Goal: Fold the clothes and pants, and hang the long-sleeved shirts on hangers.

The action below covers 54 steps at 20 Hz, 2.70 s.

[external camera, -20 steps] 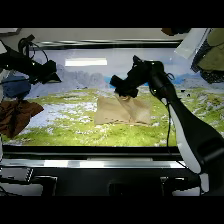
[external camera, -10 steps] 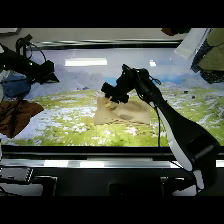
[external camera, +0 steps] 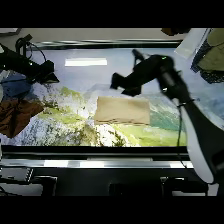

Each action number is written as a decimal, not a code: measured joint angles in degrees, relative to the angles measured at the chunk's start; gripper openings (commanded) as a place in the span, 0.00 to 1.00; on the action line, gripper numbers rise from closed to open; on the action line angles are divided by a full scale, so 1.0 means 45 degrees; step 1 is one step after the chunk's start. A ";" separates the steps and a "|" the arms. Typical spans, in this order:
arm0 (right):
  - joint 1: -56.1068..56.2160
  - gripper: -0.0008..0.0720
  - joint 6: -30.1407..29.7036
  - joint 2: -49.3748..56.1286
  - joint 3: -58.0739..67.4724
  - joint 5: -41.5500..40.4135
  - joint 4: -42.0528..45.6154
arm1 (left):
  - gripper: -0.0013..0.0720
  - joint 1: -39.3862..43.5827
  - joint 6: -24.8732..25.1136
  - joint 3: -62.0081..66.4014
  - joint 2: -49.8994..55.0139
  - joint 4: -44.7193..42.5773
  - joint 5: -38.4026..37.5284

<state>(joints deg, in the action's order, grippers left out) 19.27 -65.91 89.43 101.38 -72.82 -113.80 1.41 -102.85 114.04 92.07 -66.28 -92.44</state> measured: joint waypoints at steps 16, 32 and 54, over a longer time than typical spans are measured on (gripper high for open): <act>-0.8354 0.74 -0.8228 0.1724 -0.6246 -0.0874 -0.4308 | 0.04 -0.0214 0.0525 0.0000 0.0000 -0.0010 -0.0568; -0.6222 0.05 -0.8714 0.2545 -0.6159 0.1175 -0.5134 | 0.04 -0.0214 0.0573 0.0000 0.0155 0.0000 -0.0559; -1.1366 0.05 0.0617 0.2234 0.2788 0.0627 -0.0879 | 0.04 -0.0233 0.0996 0.0000 0.0175 -0.0010 -0.0695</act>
<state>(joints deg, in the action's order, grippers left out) -31.88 -63.13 99.48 113.93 -70.00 -117.75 0.36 -98.37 114.04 92.86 -66.32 -95.57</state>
